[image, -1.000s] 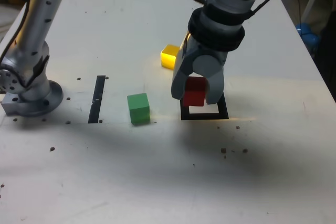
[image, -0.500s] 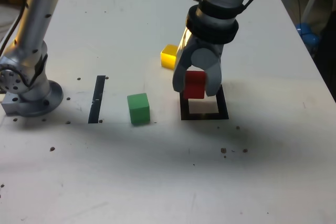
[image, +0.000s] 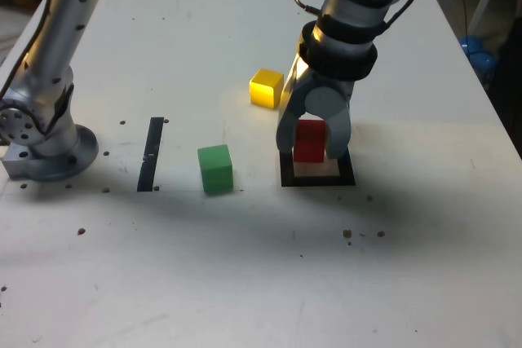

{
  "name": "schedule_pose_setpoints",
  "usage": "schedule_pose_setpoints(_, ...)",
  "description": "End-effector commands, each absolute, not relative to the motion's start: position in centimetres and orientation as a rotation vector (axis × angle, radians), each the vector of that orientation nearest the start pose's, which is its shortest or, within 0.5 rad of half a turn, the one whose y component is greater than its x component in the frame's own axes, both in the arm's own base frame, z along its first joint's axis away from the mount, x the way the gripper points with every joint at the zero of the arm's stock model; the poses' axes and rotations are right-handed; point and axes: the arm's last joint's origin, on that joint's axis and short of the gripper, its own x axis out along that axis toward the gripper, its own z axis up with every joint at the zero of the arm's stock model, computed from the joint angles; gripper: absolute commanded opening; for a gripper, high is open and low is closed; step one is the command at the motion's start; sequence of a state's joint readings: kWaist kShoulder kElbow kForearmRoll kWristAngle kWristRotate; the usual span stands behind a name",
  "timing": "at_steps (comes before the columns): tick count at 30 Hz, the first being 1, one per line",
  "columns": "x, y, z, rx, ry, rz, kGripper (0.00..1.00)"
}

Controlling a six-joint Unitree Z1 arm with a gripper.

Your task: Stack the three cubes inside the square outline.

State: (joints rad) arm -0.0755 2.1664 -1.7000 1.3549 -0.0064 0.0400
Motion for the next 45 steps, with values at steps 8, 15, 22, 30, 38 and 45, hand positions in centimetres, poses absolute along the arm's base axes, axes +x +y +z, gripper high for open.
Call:
schedule_pose_setpoints(8, 39.0, -2.8, 22.2, 0.088, 1.825, -0.095, 0.33)
schedule_pose_setpoints(15, 39.0, -2.3, 21.6, 0.072, 1.823, -0.107, 0.84)
schedule_pose_setpoints(22, 38.8, -2.0, 21.5, 0.061, 1.825, -0.111, 1.0)
schedule_pose_setpoints(30, 37.4, -1.6, 23.6, 0.061, 1.795, -0.097, 1.0)
schedule_pose_setpoints(38, 33.6, 1.1, 26.2, 0.077, 1.792, -0.043, 1.0)
schedule_pose_setpoints(45, 30.8, 3.1, 27.9, 0.219, 1.795, -0.06, 0.99)
